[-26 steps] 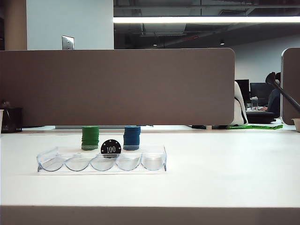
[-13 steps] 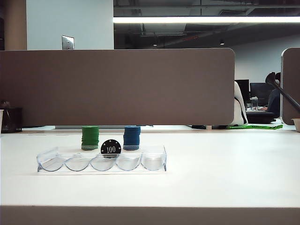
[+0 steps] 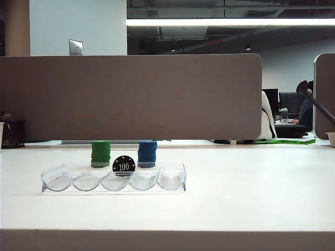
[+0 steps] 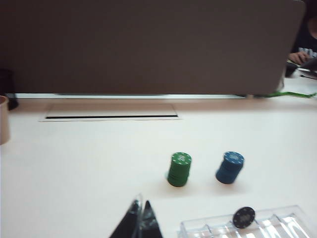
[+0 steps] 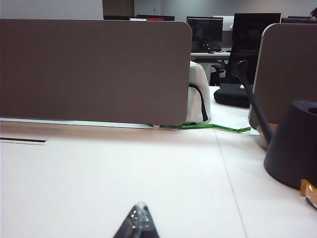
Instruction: Pick up the chip in the box and place it on the pile of chips with the same color.
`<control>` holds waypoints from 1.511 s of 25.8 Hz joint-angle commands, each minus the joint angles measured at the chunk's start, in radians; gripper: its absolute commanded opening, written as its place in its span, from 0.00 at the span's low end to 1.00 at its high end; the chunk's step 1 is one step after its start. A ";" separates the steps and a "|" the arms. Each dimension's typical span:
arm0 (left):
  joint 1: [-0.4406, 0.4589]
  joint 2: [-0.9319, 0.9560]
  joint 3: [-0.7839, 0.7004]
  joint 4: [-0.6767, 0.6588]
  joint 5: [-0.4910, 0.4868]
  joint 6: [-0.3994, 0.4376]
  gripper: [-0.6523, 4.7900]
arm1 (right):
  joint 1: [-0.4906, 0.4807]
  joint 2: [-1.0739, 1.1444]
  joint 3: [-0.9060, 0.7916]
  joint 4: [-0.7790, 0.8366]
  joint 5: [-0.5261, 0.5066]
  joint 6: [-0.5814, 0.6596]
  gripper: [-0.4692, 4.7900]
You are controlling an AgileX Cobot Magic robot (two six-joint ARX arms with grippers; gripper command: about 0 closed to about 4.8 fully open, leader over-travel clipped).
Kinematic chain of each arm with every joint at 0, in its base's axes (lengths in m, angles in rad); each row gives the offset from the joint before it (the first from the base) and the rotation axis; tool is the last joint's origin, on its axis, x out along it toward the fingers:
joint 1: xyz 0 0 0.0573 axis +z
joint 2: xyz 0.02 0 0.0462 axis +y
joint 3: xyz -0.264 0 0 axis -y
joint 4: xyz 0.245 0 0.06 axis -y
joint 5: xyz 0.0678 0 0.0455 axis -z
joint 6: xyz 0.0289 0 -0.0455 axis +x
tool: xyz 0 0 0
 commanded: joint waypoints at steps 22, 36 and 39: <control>-0.002 0.002 -0.155 0.079 0.072 0.024 0.11 | 0.286 -0.001 -0.239 0.264 0.322 -0.025 0.08; -0.001 0.002 -0.312 0.428 -0.076 0.075 0.11 | 0.224 -0.002 -0.239 0.288 0.322 -0.069 0.08; -0.001 0.002 -0.312 0.412 -0.126 0.090 0.11 | 0.219 -0.002 -0.239 0.292 0.317 -0.069 0.08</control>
